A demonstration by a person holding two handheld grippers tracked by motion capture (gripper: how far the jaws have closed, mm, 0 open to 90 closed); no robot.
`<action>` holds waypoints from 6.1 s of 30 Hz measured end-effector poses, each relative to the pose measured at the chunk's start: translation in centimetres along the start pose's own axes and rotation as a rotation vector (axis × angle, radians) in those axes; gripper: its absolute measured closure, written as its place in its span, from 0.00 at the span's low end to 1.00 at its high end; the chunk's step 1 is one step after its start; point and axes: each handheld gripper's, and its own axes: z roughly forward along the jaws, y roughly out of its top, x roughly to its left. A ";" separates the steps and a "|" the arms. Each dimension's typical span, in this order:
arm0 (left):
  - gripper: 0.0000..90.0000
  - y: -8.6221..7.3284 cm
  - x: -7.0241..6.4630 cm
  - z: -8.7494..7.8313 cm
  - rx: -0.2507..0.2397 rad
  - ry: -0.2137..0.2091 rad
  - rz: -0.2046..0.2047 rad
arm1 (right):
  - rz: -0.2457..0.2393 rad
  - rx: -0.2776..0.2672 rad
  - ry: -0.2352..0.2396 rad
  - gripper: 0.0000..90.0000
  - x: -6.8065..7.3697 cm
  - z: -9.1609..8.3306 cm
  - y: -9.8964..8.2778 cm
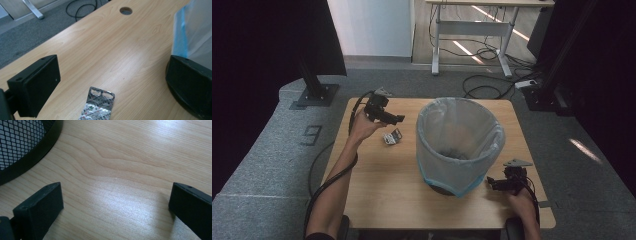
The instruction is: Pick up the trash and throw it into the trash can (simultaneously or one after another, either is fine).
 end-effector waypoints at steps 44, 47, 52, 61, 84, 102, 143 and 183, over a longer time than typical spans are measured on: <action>0.11 -10.5 2.4 8.6 0.065 -0.006 -0.071 | 0.000 0.000 0.000 0.00 0.0 0.0 0.0; 0.16 -10.7 2.3 8.7 0.079 -0.003 -0.060 | 0.000 0.000 0.000 0.00 0.0 0.0 0.0; 0.20 -11.1 2.2 8.9 0.094 0.003 -0.045 | 0.000 0.000 0.000 0.00 0.0 0.0 0.0; 0.37 -11.1 1.5 8.6 0.110 0.003 0.005 | 0.000 0.000 0.000 0.00 0.0 0.0 0.0; 0.38 -10.8 1.6 6.9 0.056 0.007 -0.082 | 0.000 0.000 0.000 0.00 0.0 0.0 0.0; 0.38 -7.6 0.9 2.9 0.021 -0.010 -0.064 | 0.000 0.000 0.000 0.00 0.0 0.0 0.0; 0.38 0.2 -1.5 -7.9 -0.062 -0.064 0.007 | 0.000 0.000 0.000 0.00 0.0 0.0 0.0; 0.38 8.5 -8.6 -12.7 -0.155 -0.230 0.145 | 0.000 0.000 0.000 0.00 0.0 0.0 0.0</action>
